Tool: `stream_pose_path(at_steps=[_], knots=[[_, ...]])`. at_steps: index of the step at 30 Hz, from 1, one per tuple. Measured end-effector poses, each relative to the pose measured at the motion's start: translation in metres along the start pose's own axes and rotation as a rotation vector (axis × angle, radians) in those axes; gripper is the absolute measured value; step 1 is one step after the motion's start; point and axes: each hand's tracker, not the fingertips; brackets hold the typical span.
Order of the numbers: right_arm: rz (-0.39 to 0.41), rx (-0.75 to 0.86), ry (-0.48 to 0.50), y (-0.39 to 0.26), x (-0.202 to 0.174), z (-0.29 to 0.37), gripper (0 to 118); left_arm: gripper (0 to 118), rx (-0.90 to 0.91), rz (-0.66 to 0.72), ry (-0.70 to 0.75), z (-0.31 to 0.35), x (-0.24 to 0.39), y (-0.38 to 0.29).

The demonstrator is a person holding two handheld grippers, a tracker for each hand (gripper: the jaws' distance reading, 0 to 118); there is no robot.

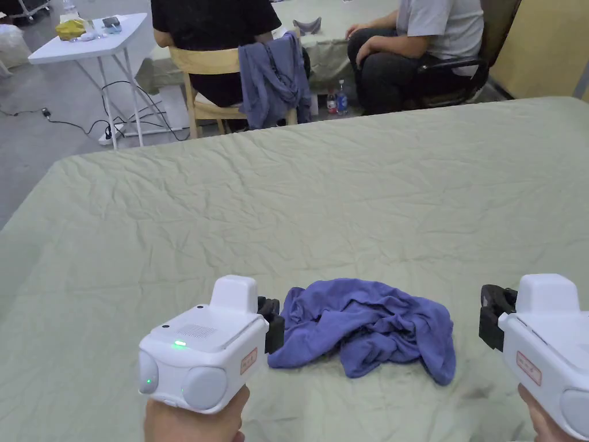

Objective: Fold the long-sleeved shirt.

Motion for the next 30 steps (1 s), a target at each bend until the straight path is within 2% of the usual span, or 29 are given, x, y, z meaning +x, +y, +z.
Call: stream_pose_path(at_steps=[5,7,12,13,14,15,16,17,18,19,23,30], knots=[[0.017,0.0,0.012,-0.002,-0.008,0.005,1,0,-0.057,0.05,-0.058,0.002,-0.018,-0.016],[0.031,-0.005,0.006,-0.003,-0.011,0.005,1,0,-0.077,0.007,-0.08,-0.004,-0.02,-0.012],[0.032,-0.024,0.006,-0.007,-0.006,-0.002,1,0,-0.285,-0.039,-0.191,-0.065,-0.038,0.015],[0.033,-0.029,0.004,-0.008,-0.005,-0.004,1,0,-0.28,-0.046,-0.178,-0.076,-0.041,0.018],[0.033,-0.035,0.001,-0.009,-0.004,-0.007,1,3,-0.262,-0.061,-0.151,-0.09,-0.039,0.022],[0.033,-0.042,-0.001,-0.01,-0.003,-0.011,1,15,-0.264,-0.065,-0.153,-0.108,-0.043,0.026],[0.032,-0.05,-0.002,-0.01,-0.001,-0.015,1,49,-0.277,-0.078,-0.12,-0.125,-0.047,0.028],[0.032,-0.058,-0.005,-0.011,0.0,-0.02,1,69,-0.316,-0.082,-0.093,-0.142,-0.05,0.029],[0.034,-0.07,-0.008,-0.013,0.002,-0.025,1,73,-0.351,-0.083,-0.097,-0.153,-0.046,0.029],[0.037,-0.081,-0.011,-0.014,0.003,-0.03,1,70,-0.362,-0.075,-0.114,-0.168,-0.048,0.03],[0.034,-0.135,-0.033,-0.023,0.013,-0.054,1,69,-0.4,0.018,-0.16,-0.227,-0.06,0.029],[0.011,-0.214,-0.075,-0.039,0.029,-0.088,1,68,-0.455,0.067,-0.126,-0.303,-0.068,0.012]])
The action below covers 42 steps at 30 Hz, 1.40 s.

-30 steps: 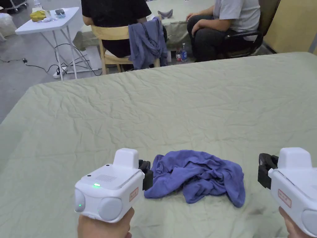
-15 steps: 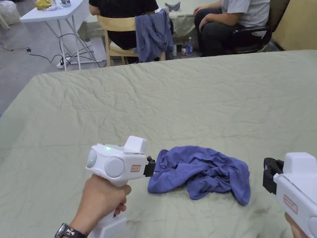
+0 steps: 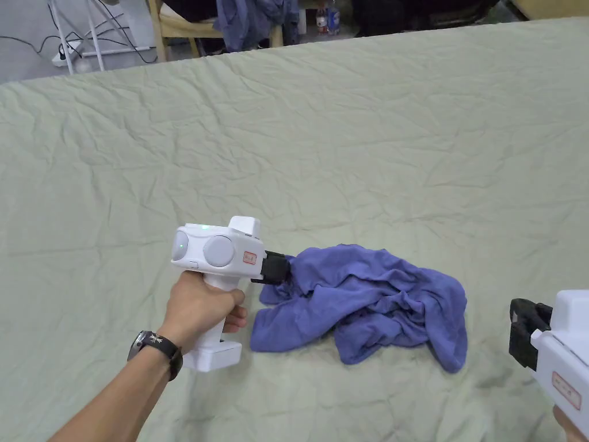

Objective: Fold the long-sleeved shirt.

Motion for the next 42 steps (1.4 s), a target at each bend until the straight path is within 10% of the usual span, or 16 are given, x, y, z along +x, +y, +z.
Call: stream_pose_path(at_steps=[8,12,15,20,26,36,40,42], knots=[[0.002,-0.047,-0.008,-0.008,0.0,-0.017,1,65,-0.003,-0.024,0.065,-0.02,0.023,-0.019],[-0.008,-0.049,0.003,-0.009,-0.001,-0.018,1,16,0.021,-0.027,0.047,-0.016,0.029,-0.024],[-0.021,-0.075,0.029,-0.004,0.003,-0.025,1,12,0.034,-0.027,0.038,-0.018,0.029,-0.032],[-0.018,-0.222,0.131,0.011,0.017,-0.064,58,11,0.034,0.015,0.007,-0.015,0.023,-0.032],[0.253,-0.362,0.26,0.006,-0.001,-0.105,58,11,0.025,-0.022,0.03,-0.018,0.03,-0.033],[0.263,-0.454,0.291,-0.025,-0.022,-0.137,53,11,0.03,-0.037,0.043,-0.019,0.034,-0.033],[0.272,-0.401,0.246,-0.027,-0.025,-0.131,11,10,0.045,-0.036,0.049,-0.01,0.035,-0.032],[0.266,-0.39,0.255,-0.024,-0.022,-0.121,10,10,0.108,-0.045,0.079,0.009,0.036,-0.035]])
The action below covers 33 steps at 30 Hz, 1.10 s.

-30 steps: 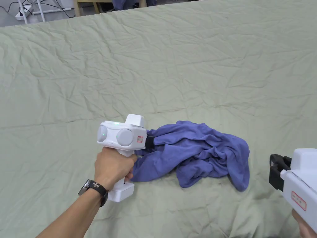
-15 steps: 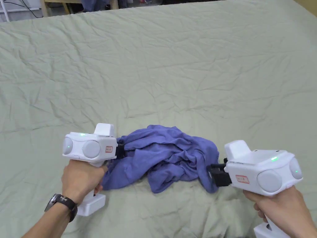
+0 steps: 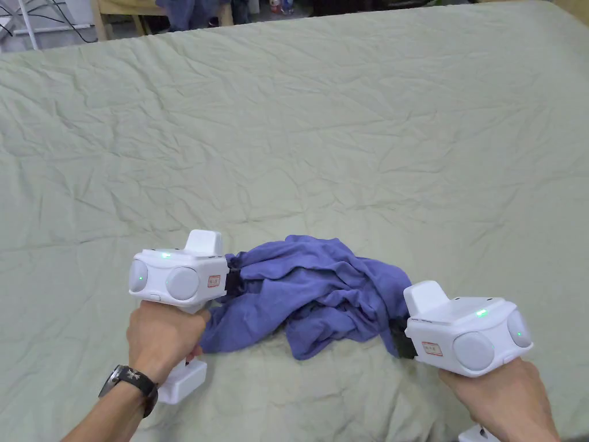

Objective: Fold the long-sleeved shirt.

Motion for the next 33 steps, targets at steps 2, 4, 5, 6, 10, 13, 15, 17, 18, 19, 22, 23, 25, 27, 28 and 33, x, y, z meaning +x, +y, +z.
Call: stream_pose_path(at_steps=[2,4,5,6,10,13,15,17,18,19,22,23,25,27,28,33], knots=[[0.041,0.063,-0.056,0.0,-0.003,0.02,10,9,0.053,-0.014,0.037,0.016,-0.008,0.001],[0.032,0.101,-0.085,0.004,-0.003,0.043,9,9,0.079,0.018,0.018,0.04,-0.018,0.006],[0.006,0.135,-0.07,0.008,-0.001,0.056,9,9,0.111,0.019,0.022,0.054,-0.021,0.008],[-0.005,0.178,-0.075,0.012,-0.002,0.069,9,9,0.132,0.011,0.026,0.067,-0.026,0.011],[0.069,0.301,-0.113,0.032,-0.015,0.125,9,9,0.256,0.018,0.058,0.132,-0.036,0.022],[0.095,0.397,-0.115,0.05,-0.025,0.169,9,9,0.344,0.025,0.088,0.186,-0.05,0.033],[0.108,0.474,-0.107,0.067,-0.033,0.206,9,9,0.436,0.022,0.105,0.233,-0.057,0.042],[0.114,0.531,-0.09,0.086,-0.037,0.239,9,9,0.493,0.017,0.135,0.279,-0.068,0.055],[0.128,0.567,-0.083,0.096,-0.041,0.256,9,9,0.53,0.021,0.144,0.303,-0.072,0.061],[0.149,0.597,-0.081,0.104,-0.044,0.271,9,9,0.554,0.021,0.157,0.324,-0.077,0.067],[0.212,0.675,-0.119,0.135,-0.057,0.319,9,9,0.644,0.016,0.198,0.389,-0.09,0.087],[0.227,0.688,-0.123,0.143,-0.06,0.332,9,9,0.668,0.015,0.208,0.407,-0.093,0.092],[0.242,0.735,-0.133,0.159,-0.069,0.362,9,9,0.71,0.016,0.22,0.442,-0.098,0.104],[0.24,0.784,-0.115,0.178,-0.074,0.393,9,9,0.763,0.016,0.235,0.475,-0.101,0.115],[0.242,0.814,-0.112,0.186,-0.078,0.408,9,9,0.795,0.018,0.241,0.493,-0.103,0.121],[0.279,0.905,-0.133,0.225,-0.098,0.482,9,9,0.873,0.026,0.282,0.555,-0.111,0.146]])
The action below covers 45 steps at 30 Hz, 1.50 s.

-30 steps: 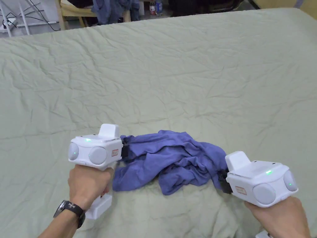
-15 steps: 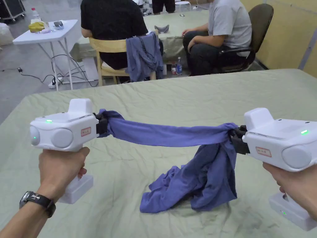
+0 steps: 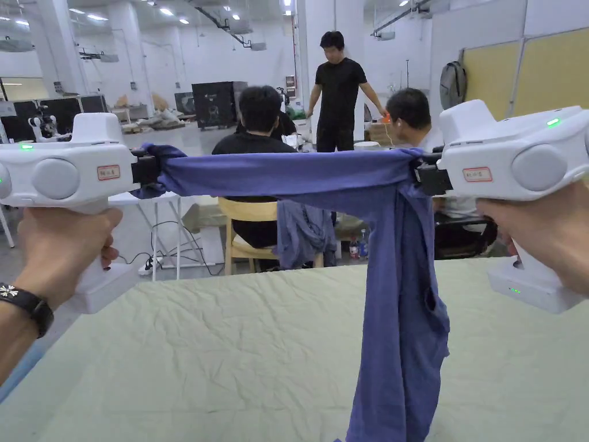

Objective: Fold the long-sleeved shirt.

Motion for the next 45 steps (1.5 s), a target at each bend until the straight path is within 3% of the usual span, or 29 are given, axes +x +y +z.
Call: stream_pose_path(at_steps=[6,10,13,26,33,45], knots=[[-0.008,0.08,-0.03,0.094,0.013,0.008,9,9,0.053,0.028,0.031,0.008,-0.012,0.058],[-0.065,0.111,-0.037,0.135,0.029,0.009,9,9,0.079,0.064,0.039,0.023,-0.004,0.085],[-0.05,0.116,-0.065,0.153,0.031,0.009,9,9,0.084,0.057,0.048,0.014,-0.006,0.1],[-0.056,0.102,-0.098,0.165,0.047,-0.019,9,9,0.082,0.041,0.046,-0.029,-0.01,0.109],[-0.084,0.094,-0.117,0.17,0.061,-0.069,9,9,0.064,0.03,0.053,-0.077,-0.011,0.112],[-0.04,0.06,-0.156,0.181,0.086,-0.162,9,9,0.047,0.032,0.049,-0.177,-0.014,0.111]])
